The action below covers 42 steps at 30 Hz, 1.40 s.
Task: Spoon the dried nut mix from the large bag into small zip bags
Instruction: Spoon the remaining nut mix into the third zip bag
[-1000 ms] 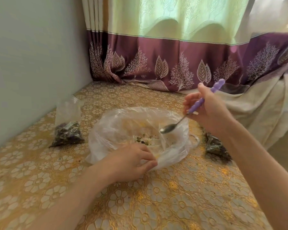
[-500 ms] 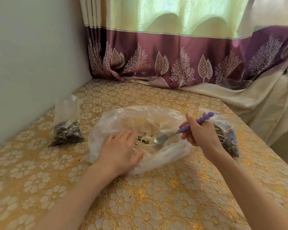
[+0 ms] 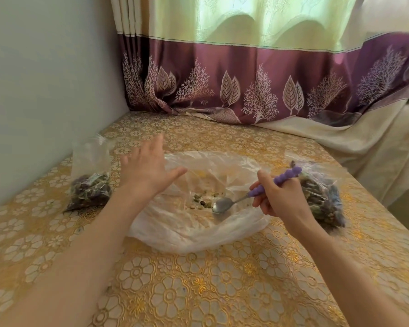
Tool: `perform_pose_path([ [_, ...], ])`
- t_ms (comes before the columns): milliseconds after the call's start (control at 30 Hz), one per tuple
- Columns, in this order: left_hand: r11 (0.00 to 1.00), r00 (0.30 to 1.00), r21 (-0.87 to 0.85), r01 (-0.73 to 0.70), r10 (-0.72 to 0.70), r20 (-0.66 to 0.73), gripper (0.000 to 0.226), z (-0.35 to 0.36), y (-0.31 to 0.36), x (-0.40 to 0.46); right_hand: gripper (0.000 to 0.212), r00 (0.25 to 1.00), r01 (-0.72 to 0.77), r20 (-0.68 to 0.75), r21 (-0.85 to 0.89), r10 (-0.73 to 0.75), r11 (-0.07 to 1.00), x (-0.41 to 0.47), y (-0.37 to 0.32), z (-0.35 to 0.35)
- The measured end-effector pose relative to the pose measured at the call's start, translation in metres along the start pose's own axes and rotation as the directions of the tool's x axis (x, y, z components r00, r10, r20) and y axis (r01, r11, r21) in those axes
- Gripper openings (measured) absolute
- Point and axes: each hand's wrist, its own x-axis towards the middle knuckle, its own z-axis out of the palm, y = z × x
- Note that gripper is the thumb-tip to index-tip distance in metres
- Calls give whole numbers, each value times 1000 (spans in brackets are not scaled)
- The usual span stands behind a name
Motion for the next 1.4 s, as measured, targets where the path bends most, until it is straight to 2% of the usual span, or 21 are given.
perform_pose_path([
  [67, 999, 999, -37, 12, -10, 54, 81, 4, 0, 8, 50, 1000, -30, 2, 5, 30, 1000, -3, 1, 3],
  [100, 998, 1000, -54, -9, 10, 26, 68, 5, 0, 11, 50, 999, -48, 3, 24, 48, 999, -4, 2, 4],
  [167, 994, 995, -82, -71, 65, -73, 45, 5, 2, 14, 46, 996, -93, 9, 75, 93, 993, -7, 3, 8],
  [267, 976, 963, -136, -171, 137, -231, 33, -4, 5, 14, 41, 993, -120, -4, 134, 122, 984, -10, 5, 13],
  [333, 959, 936, -162, -233, 176, -306, 30, -12, 10, 10, 38, 992, -125, -9, 157, 128, 980, -11, 5, 17],
  [500, 930, 899, -197, -309, 219, -380, 26, -29, 24, 0, 33, 985, -173, 15, 205, 173, 963, -15, 4, 26],
  [767, 916, 897, -218, -337, 242, -369, 27, -37, 36, -10, 30, 974, -220, 119, 266, 195, 938, -21, 4, 32],
  [933, 900, 891, -254, -353, 242, -383, 26, -38, 39, -13, 26, 947, -314, 195, 379, 257, 871, -22, 0, 36],
  [1200, 856, 884, -345, -385, 234, -405, 23, -41, 35, -22, 30, 939, -340, 144, 539, 313, 771, -17, 3, 32],
  [1400, 872, 901, -343, -349, 212, -379, 22, -38, 32, -22, 30, 955, -290, 124, 601, 271, 745, -16, 4, 30],
])
